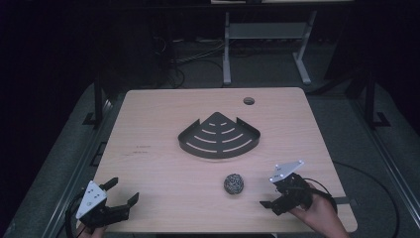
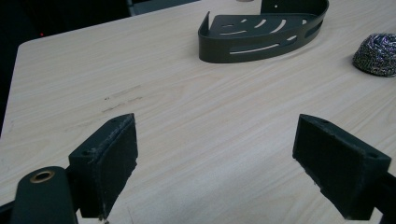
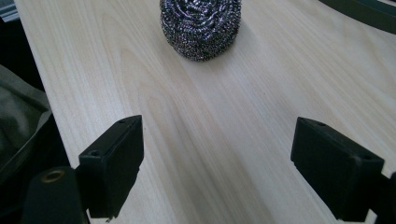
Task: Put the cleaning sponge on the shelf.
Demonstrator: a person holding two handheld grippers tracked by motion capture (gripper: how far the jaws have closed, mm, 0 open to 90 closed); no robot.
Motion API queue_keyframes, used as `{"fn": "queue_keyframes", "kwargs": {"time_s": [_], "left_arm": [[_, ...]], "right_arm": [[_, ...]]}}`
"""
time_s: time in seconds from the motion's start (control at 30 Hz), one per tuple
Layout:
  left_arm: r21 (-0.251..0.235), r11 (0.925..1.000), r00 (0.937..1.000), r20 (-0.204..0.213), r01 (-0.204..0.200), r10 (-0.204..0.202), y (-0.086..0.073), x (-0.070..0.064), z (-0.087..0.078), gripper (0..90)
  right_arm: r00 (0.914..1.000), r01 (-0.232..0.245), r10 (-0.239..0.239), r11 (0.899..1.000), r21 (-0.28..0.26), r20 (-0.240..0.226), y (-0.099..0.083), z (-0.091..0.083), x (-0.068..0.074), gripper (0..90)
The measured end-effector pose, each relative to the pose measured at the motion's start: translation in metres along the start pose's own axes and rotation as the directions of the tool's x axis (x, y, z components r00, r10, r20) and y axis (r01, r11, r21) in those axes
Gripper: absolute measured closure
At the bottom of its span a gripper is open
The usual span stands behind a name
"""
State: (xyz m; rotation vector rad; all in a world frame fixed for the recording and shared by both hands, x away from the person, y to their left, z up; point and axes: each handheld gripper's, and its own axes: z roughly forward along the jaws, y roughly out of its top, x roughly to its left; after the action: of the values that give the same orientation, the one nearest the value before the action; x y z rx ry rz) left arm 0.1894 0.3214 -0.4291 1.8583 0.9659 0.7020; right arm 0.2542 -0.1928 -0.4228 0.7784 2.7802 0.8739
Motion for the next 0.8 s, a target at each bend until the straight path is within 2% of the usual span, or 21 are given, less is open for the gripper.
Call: {"fn": "queue_keyframes", "kwargs": {"time_s": [0.37,0.57,0.8], "left_arm": [[0.000,1.0000,1.0000,0.001,-0.005,0.005,0.000,0.001,0.000,13.3],[-0.005,1.0000,1.0000,-0.006,0.001,-0.001,0.000,0.002,-0.001,13.2],[-0.005,1.0000,1.0000,-0.009,0.002,-0.002,0.000,0.003,-0.002,13.3]], "right_arm": [[0.9989,0.039,-0.038,0.999,0.002,-0.027,0.020,0.009,0.003,16.9],[0.9965,0.067,-0.066,0.998,0.023,-0.051,0.031,0.018,0.003,17.8],[0.9950,0.074,-0.071,0.996,0.046,-0.071,0.042,0.026,0.002,17.3]]}}
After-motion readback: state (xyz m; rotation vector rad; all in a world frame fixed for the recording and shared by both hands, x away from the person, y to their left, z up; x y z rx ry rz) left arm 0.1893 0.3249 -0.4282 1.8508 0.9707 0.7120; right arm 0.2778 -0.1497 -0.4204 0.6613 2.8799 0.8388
